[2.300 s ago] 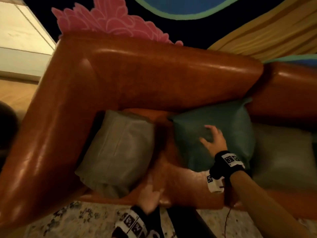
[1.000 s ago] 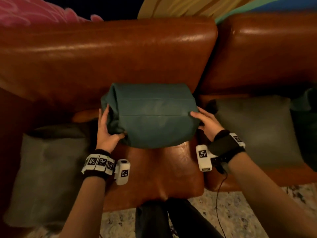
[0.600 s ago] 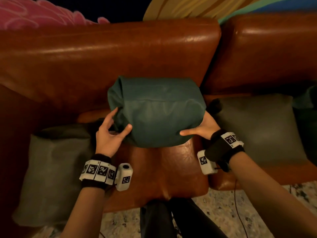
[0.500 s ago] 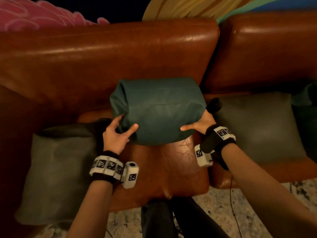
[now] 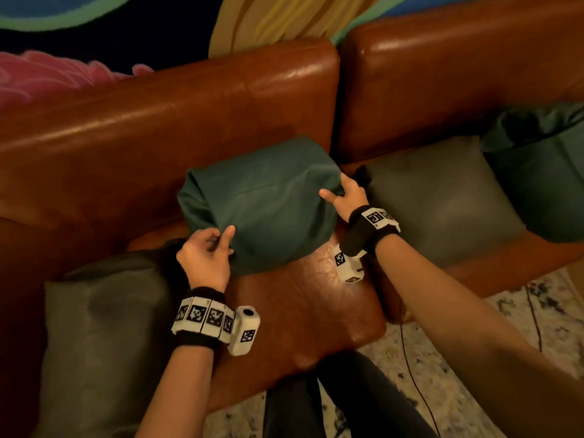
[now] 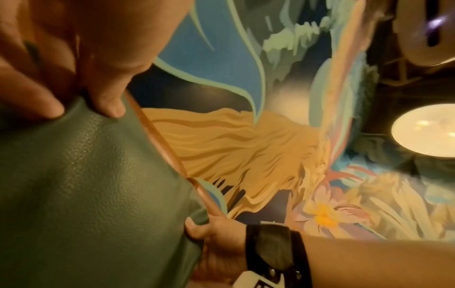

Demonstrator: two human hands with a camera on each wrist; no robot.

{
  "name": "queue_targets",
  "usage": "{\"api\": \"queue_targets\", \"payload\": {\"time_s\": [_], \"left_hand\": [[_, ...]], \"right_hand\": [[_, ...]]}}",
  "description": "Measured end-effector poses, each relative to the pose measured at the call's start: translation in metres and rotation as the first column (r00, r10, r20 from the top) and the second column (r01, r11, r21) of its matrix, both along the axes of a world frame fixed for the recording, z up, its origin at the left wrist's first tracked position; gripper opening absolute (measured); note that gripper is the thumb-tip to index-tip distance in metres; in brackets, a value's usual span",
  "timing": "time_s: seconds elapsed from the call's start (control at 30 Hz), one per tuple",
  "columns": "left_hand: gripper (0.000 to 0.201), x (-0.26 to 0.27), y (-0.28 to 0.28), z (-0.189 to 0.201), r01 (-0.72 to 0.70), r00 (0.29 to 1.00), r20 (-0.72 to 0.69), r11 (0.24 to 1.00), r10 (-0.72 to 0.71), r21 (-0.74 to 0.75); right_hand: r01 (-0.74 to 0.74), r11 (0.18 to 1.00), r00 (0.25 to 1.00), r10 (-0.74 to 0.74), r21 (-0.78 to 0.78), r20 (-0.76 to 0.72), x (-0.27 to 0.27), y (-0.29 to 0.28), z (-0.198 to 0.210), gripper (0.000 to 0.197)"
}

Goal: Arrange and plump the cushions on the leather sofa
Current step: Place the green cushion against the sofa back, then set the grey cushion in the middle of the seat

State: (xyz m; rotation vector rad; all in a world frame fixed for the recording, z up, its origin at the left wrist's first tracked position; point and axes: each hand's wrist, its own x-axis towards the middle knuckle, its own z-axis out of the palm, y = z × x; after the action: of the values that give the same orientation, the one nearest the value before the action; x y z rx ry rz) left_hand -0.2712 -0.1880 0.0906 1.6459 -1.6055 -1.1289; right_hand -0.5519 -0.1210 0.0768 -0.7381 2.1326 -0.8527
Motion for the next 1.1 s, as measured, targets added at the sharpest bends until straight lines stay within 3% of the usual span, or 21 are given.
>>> {"api": "queue_targets", "payload": {"time_s": [0.07,0.23,0.33,0.4,0.47,0.53,0.63,0.7,0.77,0.83,0.87,0.93,1.0,1.1], "left_hand": [[0.018,0.003,-0.001,0.003,-0.052,0.998,-0.038,0.998,0.051,-0.023],[0.024,-0.006,0.001,-0.006,-0.083,0.992,-0.078,0.978,0.100,0.193],[0.034,-0.014,0.014,-0.001,-0.015,0.999,0.031,0.983,0.009,0.181],[0.043,-0.020,0.028,0.001,-0.067,0.997,0.046,0.979,0.060,0.191],[0.059,-0.028,0.042,-0.003,-0.151,0.987,-0.019,0.963,0.159,0.221],[0.074,-0.044,0.060,-0.007,-0.218,0.974,-0.011,0.956,0.225,0.197],[0.077,-0.075,0.102,-0.001,-0.327,0.943,0.061,0.945,0.328,-0.017],[0.068,-0.117,0.142,0.013,-0.353,0.932,0.037,0.926,0.360,-0.133],[0.062,-0.188,0.179,0.034,-0.206,0.978,-0.051,0.969,0.201,-0.136],[0.050,-0.248,0.214,0.022,0.179,0.981,0.079,0.984,-0.177,-0.021],[0.045,-0.264,0.226,0.002,0.161,0.981,0.095,0.982,-0.170,0.101],[0.036,-0.280,0.238,-0.038,-0.062,0.997,0.053,0.968,0.051,0.244],[0.030,-0.283,0.243,-0.080,-0.168,0.986,0.039,0.918,0.165,0.360],[0.036,-0.327,0.236,-0.085,-0.215,0.971,0.020,0.830,0.239,0.515]], "right_hand": [[-0.021,0.999,0.999,0.022,-0.034,0.031,0.000,0.006,0.003,0.054],[-0.035,0.999,0.959,0.044,-0.035,0.279,-0.003,0.018,-0.001,0.072],[-0.041,0.998,0.939,0.052,-0.040,0.339,-0.018,0.028,0.007,0.066],[-0.073,0.997,0.934,0.067,0.003,0.350,-0.039,0.044,0.009,0.063],[-0.095,0.992,0.969,0.074,0.082,0.235,-0.073,0.074,0.013,0.060],[-0.057,0.985,0.998,0.057,0.162,0.000,-0.119,0.118,0.011,0.060],[0.183,0.949,0.943,-0.096,0.258,-0.318,-0.197,0.187,0.000,0.065],[0.351,0.875,0.916,-0.248,0.333,-0.314,-0.245,0.225,-0.012,0.064],[0.383,0.834,0.923,-0.335,0.396,-0.189,-0.286,0.253,-0.024,0.064],[0.320,0.840,0.941,-0.337,0.438,-0.042,-0.313,0.271,-0.034,0.070],[0.269,0.851,0.950,-0.311,0.451,0.021,-0.323,0.274,-0.037,0.076],[0.183,0.871,0.957,-0.265,0.456,0.123,-0.338,0.274,-0.042,0.094],[0.124,0.880,0.954,-0.233,0.459,0.190,-0.350,0.270,-0.044,0.104],[0.057,0.879,0.948,-0.197,0.474,0.250,-0.361,0.267,-0.050,0.127]]}}
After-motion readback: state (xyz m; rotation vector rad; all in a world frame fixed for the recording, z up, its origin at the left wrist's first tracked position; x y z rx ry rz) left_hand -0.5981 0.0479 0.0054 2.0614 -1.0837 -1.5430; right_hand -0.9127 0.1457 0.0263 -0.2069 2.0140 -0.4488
